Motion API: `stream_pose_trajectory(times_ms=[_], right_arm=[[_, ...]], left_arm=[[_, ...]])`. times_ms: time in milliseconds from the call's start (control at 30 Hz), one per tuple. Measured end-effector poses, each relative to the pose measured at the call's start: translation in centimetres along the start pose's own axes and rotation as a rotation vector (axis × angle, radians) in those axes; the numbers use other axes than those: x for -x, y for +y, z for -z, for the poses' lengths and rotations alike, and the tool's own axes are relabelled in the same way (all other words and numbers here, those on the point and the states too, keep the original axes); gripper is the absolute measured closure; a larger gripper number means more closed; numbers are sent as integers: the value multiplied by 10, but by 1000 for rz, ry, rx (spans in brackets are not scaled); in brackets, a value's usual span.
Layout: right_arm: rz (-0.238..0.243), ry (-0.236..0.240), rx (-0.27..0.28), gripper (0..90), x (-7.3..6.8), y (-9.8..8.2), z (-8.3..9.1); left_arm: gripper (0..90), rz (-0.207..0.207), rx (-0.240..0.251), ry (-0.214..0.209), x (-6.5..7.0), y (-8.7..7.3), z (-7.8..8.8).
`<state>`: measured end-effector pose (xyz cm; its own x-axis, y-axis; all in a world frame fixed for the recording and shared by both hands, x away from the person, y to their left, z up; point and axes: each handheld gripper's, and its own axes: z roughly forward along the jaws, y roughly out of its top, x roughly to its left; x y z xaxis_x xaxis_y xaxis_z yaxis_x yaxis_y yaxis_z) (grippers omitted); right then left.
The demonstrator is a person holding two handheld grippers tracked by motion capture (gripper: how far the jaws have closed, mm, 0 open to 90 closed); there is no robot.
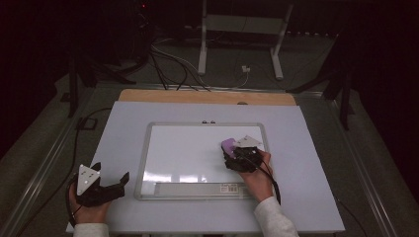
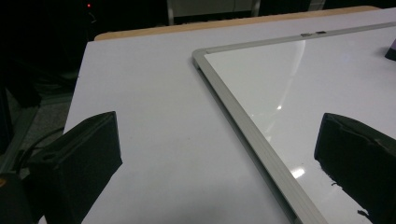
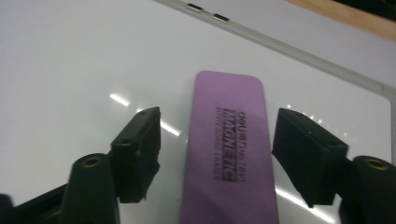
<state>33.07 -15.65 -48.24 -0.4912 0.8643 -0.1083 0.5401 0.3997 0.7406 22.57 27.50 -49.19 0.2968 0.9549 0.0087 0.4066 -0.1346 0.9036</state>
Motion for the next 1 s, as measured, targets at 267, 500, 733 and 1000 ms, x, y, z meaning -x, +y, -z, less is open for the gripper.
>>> stream_pose_trajectory(times_ms=[267,500,733,1000], right_arm=[[28,2,-51,400,1,-4,-8],[17,-29,-65,392,7,-4,-9],[14,-51,-91,390,12,-3,-12],[2,-61,-97,489,17,-2,-12]], left_arm=[[15,-1,-2,-2,0,0,0],[15,2,1,-1,0,0,0],[15,-1,0,-1,0,0,0],[15,-1,1,-1,0,0,0]])
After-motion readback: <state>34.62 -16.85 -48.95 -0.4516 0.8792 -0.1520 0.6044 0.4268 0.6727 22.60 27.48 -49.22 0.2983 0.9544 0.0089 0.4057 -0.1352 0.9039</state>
